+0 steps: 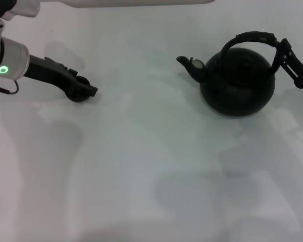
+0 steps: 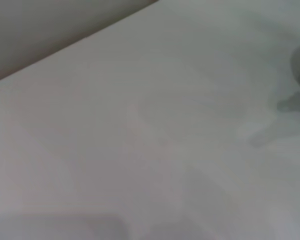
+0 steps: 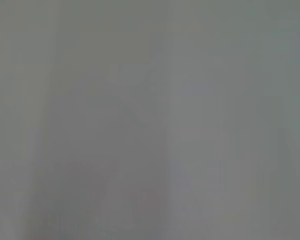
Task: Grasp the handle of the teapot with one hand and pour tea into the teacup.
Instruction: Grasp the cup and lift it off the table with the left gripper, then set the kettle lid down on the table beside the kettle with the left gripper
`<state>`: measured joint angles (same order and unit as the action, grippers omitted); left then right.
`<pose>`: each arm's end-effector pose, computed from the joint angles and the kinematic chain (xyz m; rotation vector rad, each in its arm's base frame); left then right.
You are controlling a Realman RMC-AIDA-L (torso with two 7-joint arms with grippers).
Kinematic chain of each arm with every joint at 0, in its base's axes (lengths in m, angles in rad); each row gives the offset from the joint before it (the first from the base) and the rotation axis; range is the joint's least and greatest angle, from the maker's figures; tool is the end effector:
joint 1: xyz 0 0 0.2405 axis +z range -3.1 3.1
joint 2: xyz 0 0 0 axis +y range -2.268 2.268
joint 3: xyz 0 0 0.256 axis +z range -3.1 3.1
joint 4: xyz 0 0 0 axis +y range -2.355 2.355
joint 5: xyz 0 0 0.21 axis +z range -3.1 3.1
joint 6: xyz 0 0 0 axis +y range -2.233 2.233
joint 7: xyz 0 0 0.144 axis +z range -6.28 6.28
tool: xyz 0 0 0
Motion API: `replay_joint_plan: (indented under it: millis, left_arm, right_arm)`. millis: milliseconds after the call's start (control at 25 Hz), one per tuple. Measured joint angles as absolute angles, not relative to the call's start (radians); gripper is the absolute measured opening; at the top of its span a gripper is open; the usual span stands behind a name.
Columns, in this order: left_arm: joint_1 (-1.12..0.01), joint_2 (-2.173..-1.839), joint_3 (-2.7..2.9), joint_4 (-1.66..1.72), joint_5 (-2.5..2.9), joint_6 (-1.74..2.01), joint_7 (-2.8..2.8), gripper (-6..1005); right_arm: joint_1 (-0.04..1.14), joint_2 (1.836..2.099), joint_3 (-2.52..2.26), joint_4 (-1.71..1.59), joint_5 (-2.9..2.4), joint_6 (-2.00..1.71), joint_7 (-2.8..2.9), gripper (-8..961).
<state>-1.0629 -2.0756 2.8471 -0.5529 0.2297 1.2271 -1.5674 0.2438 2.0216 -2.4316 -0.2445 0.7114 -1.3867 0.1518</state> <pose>-0.2671 0.4051 -0.0115 -2.6272 -0.9028 0.1345 0.3327 0.2633 -0.0155 -1.7395 0.3971 0.7955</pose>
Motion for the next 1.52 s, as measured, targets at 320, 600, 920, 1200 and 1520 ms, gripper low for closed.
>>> replay_joint_plan:
  millis: [320, 600, 920, 1200, 1520]
  left_arm:
    - [-1.062, -2.075, 2.847, -0.538, 0.260, 1.192, -1.575, 836]
    - [-1.062, -2.075, 2.847, -0.538, 0.253, 1.177, -1.581, 831]
    - [-1.067, -2.076, 2.847, -0.538, 0.253, 1.182, -1.592, 700]
    - [-1.097, -2.074, 2.847, -0.538, 0.258, 1.199, -1.598, 709]
    - [-1.204, -2.076, 2.847, -0.452, 0.294, 1.220, -1.566, 719]
  right_arm:
    - [0.240, 2.022, -2.434, -0.244, 0.711, -1.388, 0.152, 884]
    - [0.237, 2.022, -2.433, -0.244, 0.711, -1.393, 0.152, 885]
    - [0.241, 2.022, -2.430, -0.241, 0.712, -1.395, 0.152, 885]
    - [0.244, 2.021, -2.429, -0.237, 0.712, -1.396, 0.152, 885]
    - [0.245, 2.020, -2.419, -0.236, 0.713, -1.397, 0.152, 884]
